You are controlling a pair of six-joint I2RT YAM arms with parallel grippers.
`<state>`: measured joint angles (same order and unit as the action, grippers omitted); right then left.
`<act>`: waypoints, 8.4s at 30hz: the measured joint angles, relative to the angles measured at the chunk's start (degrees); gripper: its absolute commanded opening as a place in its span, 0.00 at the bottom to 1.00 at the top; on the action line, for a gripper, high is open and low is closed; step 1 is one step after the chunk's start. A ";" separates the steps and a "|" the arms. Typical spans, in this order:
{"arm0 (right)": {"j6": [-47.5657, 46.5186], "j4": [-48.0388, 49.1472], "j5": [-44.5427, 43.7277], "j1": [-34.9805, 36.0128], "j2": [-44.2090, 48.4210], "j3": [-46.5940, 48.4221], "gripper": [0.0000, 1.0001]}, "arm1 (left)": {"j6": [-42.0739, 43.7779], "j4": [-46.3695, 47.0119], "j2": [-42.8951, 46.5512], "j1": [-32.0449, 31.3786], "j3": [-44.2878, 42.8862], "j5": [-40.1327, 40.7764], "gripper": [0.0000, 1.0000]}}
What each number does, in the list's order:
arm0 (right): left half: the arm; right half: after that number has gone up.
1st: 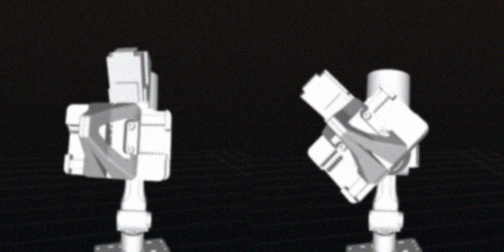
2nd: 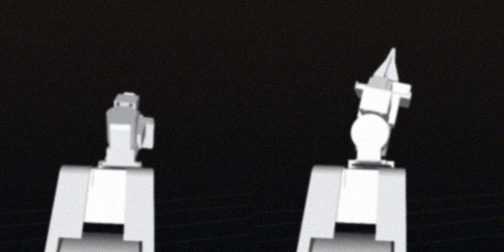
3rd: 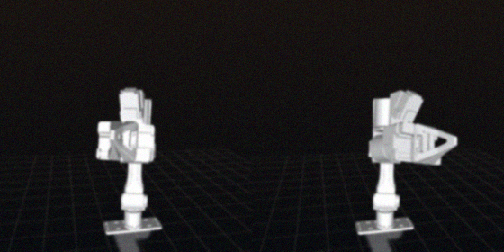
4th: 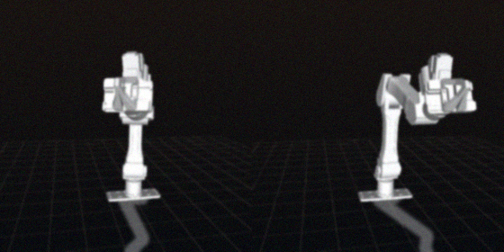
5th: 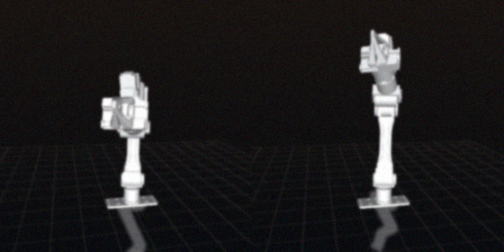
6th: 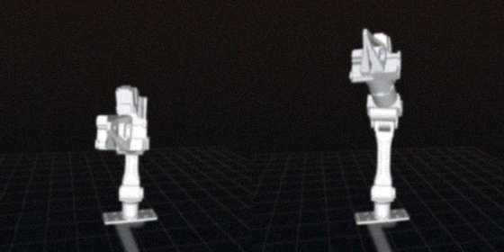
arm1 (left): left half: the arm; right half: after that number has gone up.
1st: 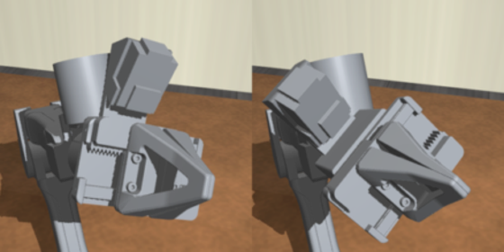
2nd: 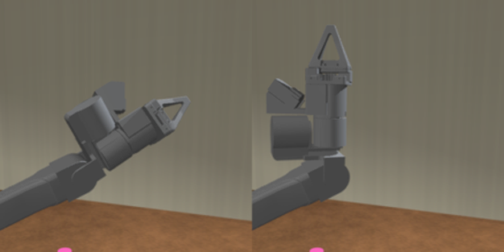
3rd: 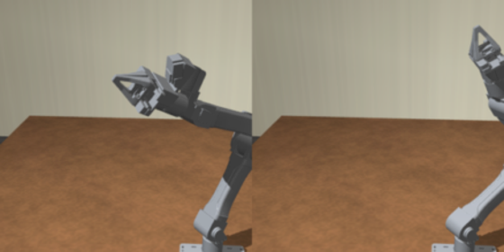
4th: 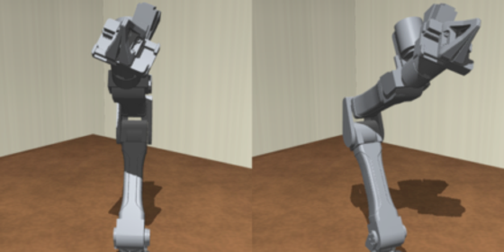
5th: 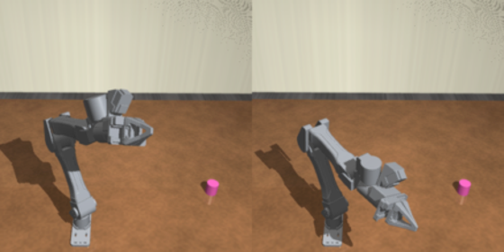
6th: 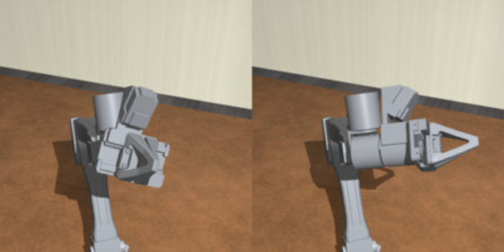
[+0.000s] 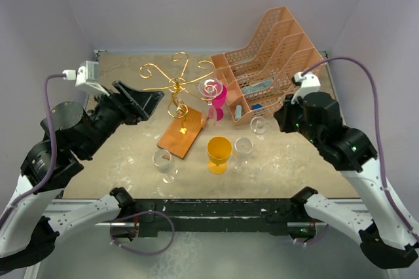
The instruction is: Place the wine glass upside down on the wine glass rack
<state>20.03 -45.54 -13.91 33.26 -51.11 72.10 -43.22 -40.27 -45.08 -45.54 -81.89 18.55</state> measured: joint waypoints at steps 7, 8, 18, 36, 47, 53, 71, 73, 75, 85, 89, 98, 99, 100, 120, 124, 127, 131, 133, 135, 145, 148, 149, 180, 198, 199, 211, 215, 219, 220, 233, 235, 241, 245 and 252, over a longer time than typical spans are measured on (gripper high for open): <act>0.09 6.05 -1.66 0.00 8.17 3.23 0.00 | -4.48 10.21 -5.40 0.00 -0.72 -8.59 0.61; 0.07 7.04 -1.66 0.00 8.72 3.23 0.00 | -5.68 12.26 -6.40 0.00 -0.72 -9.73 0.61; 2.47 34.71 2.60 0.00 16.74 -3.39 0.00 | -20.44 32.44 -16.48 -0.02 0.90 -12.00 0.57; 18.25 65.18 9.01 0.00 13.44 -14.49 0.00 | -29.75 46.25 -23.23 -5.09 4.15 1.03 0.57; 25.99 75.84 13.75 0.00 8.26 -17.31 0.00 | -29.62 50.36 -24.46 -6.69 4.15 4.83 0.53; 30.12 79.03 16.92 0.00 6.80 -19.19 0.00 | -29.33 51.30 -24.76 -6.73 4.15 8.85 0.42; 36.41 83.62 23.12 -0.26 5.53 -20.55 0.19 | -28.48 55.56 -24.20 -6.78 4.76 13.51 0.00; 36.98 83.21 23.17 -0.26 5.95 -21.22 0.40 | -27.28 55.01 -24.00 -6.78 4.76 13.62 0.00; 37.35 82.01 23.30 -0.26 6.67 -21.97 0.50 | -25.79 53.94 -23.91 -6.78 4.74 13.75 0.00; 32.13 65.53 22.12 -0.24 11.28 -20.22 0.71 | -17.05 44.22 -21.73 -6.78 0.48 14.51 0.00; 28.79 58.42 20.65 -0.24 13.64 -18.73 0.72 | -12.66 38.71 -19.12 -6.78 -4.15 14.27 0.00; 18.29 44.76 19.63 -0.24 8.20 -2.40 0.73 | 1.25 22.38 -15.02 -6.78 -18.58 14.56 0.00; 17.27 44.04 19.98 -0.24 6.69 -0.37 0.73 | 3.13 20.02 -15.06 -6.78 -20.55 14.91 0.00; 16.31 43.52 20.61 -0.24 5.11 1.46 0.73 | 4.72 18.05 -15.06 -6.78 -22.03 15.28 0.00; 15.54 41.11 29.22 9.18 -22.67 18.64 0.67 | 27.93 -5.35 -5.62 -6.78 -19.76 38.66 0.00; 15.67 41.29 26.82 14.80 -27.08 23.63 0.67 | 31.04 -4.79 -2.64 -6.78 -15.43 37.94 0.00; 16.55 42.10 25.22 18.03 -30.25 26.60 0.67 | 33.79 -3.43 0.13 -6.78 -10.84 36.57 0.00; 18.36 43.12 23.56 21.57 -34.27 29.97 0.68 | 38.05 -0.74 4.15 -6.78 -3.76 32.28 0.00; 19.10 43.52 22.97 22.91 -35.87 31.01 0.68 | 39.98 0.48 5.68 -6.78 -1.11 29.22 0.00; 19.96 44.02 22.32 24.06 -37.27 31.76 0.68 | 41.53 1.29 6.67 -6.78 0.59 26.03 0.00; 25.46 46.14 21.99 25.75 -40.37 33.05 0.66 | 47.58 6.34 8.61 -6.78 7.98 14.27 0.00; 27.15 46.29 22.12 25.92 -40.52 33.05 0.64 | 49.05 6.86 8.90 -6.78 9.18 13.16 0.00; 27.71 46.34 22.21 25.94 -40.52 33.05 0.63 | 49.44 7.04 8.98 -6.78 9.44 12.92 0.00; 41.83 50.14 26.21 27.41 -45.55 32.85 0.00 | 50.45 4.76 12.28 -6.75 11.80 13.66 0.42; 45.00 52.30 27.02 27.61 -53.20 33.42 0.00 | 1.22 -2.10 24.04 -6.75 10.21 22.40 0.47; 45.00 52.35 27.02 27.61 -53.20 33.44 0.00 | -1.77 -2.25 24.13 -6.75 9.73 23.93 0.47; 45.07 52.43 28.28 27.61 -53.20 33.46 0.00 | -14.80 -4.22 22.10 -6.75 8.72 31.74 0.48; 45.40 53.09 28.96 27.61 -53.16 33.33 0.00 | -15.37 -3.78 19.50 -6.75 9.09 31.69 0.43; 45.77 54.01 29.92 27.61 -52.46 32.28 0.00 | -15.93 -3.52 18.64 -6.78 10.86 31.54 0.41; 45.92 54.25 30.03 27.61 -52.26 31.95 0.00 | -16.09 -3.52 18.64 -6.78 11.28 31.52 0.38; 46.99 56.43 30.32 27.47 -50.36 28.76 0.16 | -16.39 -1.53 18.64 -6.75 12.37 30.73 0.00; 47.19 56.74 30.27 27.45 -49.70 28.11 0.35 | -16.41 -1.07 18.64 -6.75 12.46 30.16 0.00; 46.84 58.05 29.97 27.61 -45.20 23.37 0.67 | -16.41 -0.28 17.90 -6.75 12.90 29.86 0.00; 45.35 58.12 28.00 27.76 -40.92 19.65 0.69 | -16.24 0.50 16.50 -6.75 12.90 31.26 0.00; 39.52 55.93 19.98 27.76 -31.95 12.66 0.68 | -13.64 4.33 11.52 -6.75 12.90 34.67 0.00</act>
<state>59.55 10.39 6.07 61.01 -83.07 84.75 -56.86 -35.94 -33.56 -52.29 -68.99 53.21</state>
